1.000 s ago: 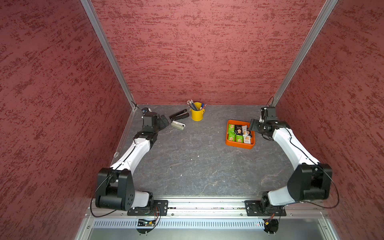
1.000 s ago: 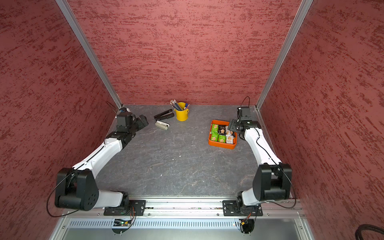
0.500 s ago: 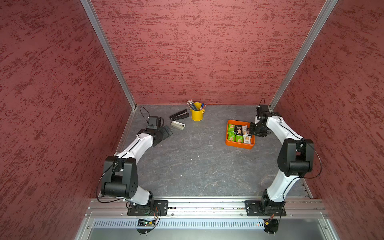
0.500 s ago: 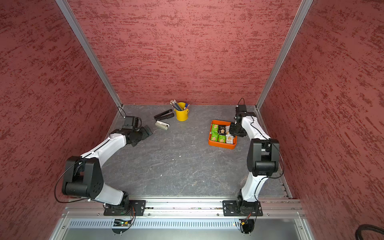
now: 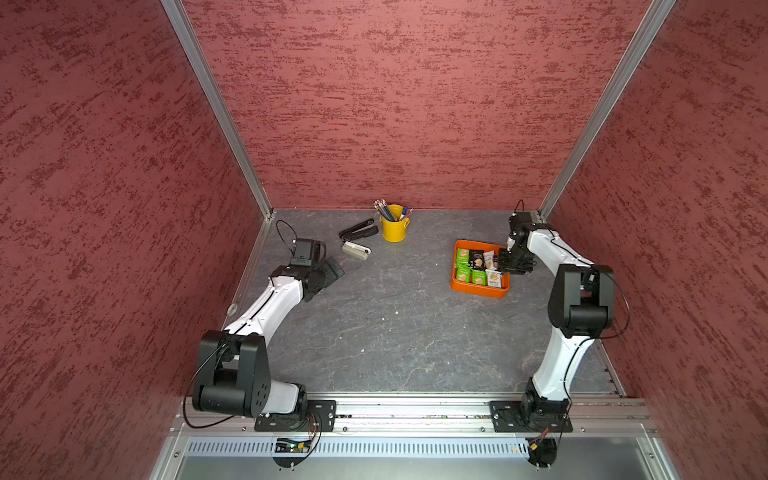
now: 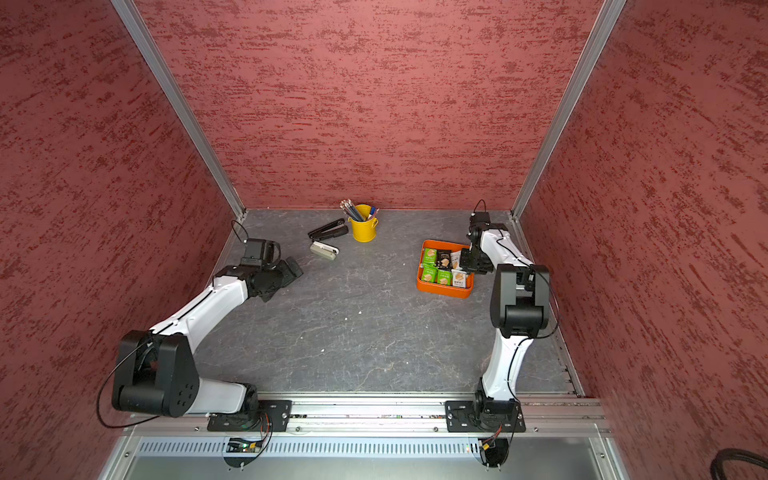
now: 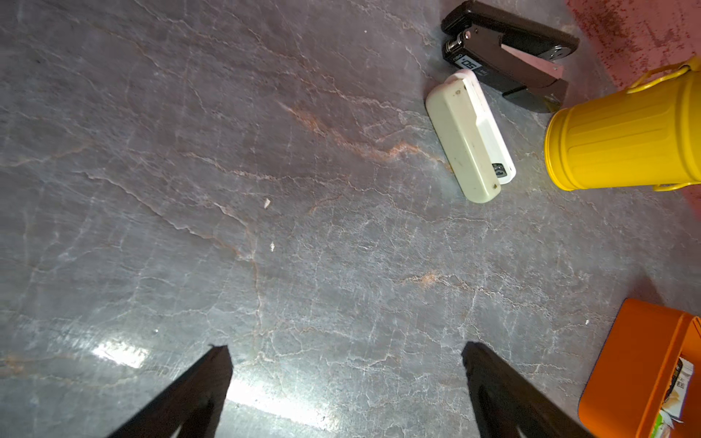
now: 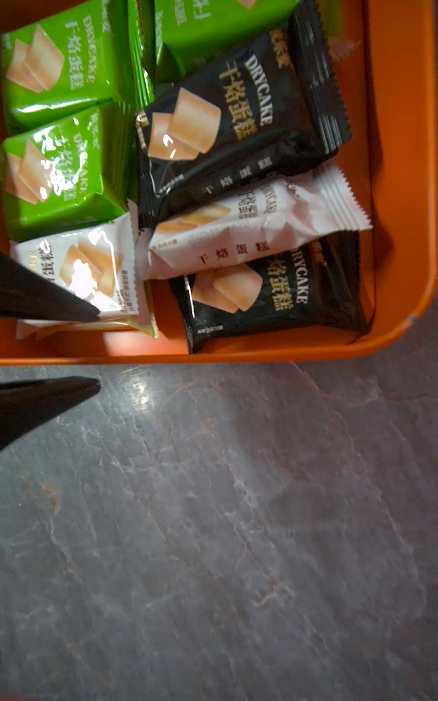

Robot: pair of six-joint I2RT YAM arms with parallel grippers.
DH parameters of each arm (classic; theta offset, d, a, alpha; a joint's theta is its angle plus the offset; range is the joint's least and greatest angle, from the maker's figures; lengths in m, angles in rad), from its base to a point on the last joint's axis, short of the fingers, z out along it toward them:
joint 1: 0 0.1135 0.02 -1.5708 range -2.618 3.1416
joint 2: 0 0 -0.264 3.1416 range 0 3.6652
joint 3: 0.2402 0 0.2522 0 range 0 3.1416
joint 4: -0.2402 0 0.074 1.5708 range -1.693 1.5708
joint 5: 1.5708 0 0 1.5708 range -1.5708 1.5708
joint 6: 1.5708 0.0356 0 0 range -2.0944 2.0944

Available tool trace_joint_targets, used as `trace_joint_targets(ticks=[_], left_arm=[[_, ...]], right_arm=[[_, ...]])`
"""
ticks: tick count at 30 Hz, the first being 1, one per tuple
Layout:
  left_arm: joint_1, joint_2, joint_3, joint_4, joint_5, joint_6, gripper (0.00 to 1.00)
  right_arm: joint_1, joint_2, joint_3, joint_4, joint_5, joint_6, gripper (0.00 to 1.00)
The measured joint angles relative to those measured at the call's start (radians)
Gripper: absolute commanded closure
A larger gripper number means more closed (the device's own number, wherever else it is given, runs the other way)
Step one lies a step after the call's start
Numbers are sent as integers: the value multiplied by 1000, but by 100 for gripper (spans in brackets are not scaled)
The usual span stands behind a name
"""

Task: Take the cookies out of the storage box
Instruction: Pick up the storage box at the center of the board.

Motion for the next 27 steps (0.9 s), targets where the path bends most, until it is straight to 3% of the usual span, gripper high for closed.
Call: trace_joint_targets(ticks=[7, 19, 27], left_arm=[[-3, -45, -31, -33, -14, -14, 0], [-3, -87, -31, -44, -18, -13, 0], [-3, -87, -31, -43, 43, 7, 0]], right_arm=[[-5, 39, 12, 2, 2, -13, 100], [-3, 17, 4, -6, -26, -6, 100], [50, -172, -121, -31, -63, 46, 100]])
